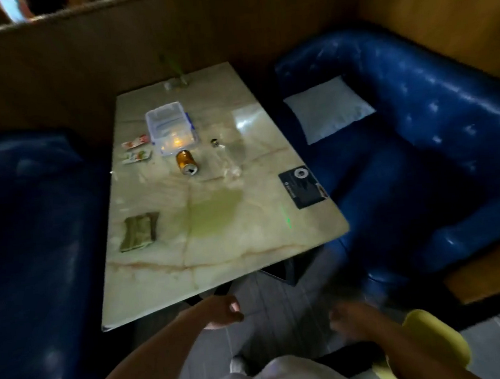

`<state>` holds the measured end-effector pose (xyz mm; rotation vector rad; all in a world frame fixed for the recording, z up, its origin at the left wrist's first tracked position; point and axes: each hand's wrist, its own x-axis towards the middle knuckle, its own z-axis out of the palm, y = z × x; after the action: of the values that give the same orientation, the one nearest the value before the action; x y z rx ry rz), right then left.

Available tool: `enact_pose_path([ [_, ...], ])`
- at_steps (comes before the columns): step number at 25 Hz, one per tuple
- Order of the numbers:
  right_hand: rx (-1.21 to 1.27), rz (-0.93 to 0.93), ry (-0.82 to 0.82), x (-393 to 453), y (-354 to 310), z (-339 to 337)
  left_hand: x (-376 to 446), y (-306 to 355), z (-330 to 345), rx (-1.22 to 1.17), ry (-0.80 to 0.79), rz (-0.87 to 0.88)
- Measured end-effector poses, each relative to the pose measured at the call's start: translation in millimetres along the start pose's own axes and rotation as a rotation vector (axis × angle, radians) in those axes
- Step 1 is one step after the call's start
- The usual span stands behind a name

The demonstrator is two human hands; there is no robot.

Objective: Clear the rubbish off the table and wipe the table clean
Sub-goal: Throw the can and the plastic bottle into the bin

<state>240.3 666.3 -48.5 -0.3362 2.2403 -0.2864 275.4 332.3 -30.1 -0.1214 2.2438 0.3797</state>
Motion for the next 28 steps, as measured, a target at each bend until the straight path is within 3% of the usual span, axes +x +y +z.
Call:
enact_pose_path([
  [5, -0.156, -0.065, -0.003, 42.4, -81.5, -19.9, -17.8, -83.1, -11.2, -0.123, 0.033, -0.082],
  [14, -0.246, -0.095, 0.027, 102.0, -214.5, -73.1, -10.3, -211.6, -68.0, -0.081, 0.006, -0.202],
  [20, -0.308, -0.096, -0.004, 140.5, -260.4, -110.6, 24.1, -241.2, -117.9, -0.076, 0.0, -0.197],
  [28, -0.371, -0.117, 0.045, 219.6, -282.6, -200.4, 93.9, -230.5, -216.5, -0.137, 0.055, -0.166],
])
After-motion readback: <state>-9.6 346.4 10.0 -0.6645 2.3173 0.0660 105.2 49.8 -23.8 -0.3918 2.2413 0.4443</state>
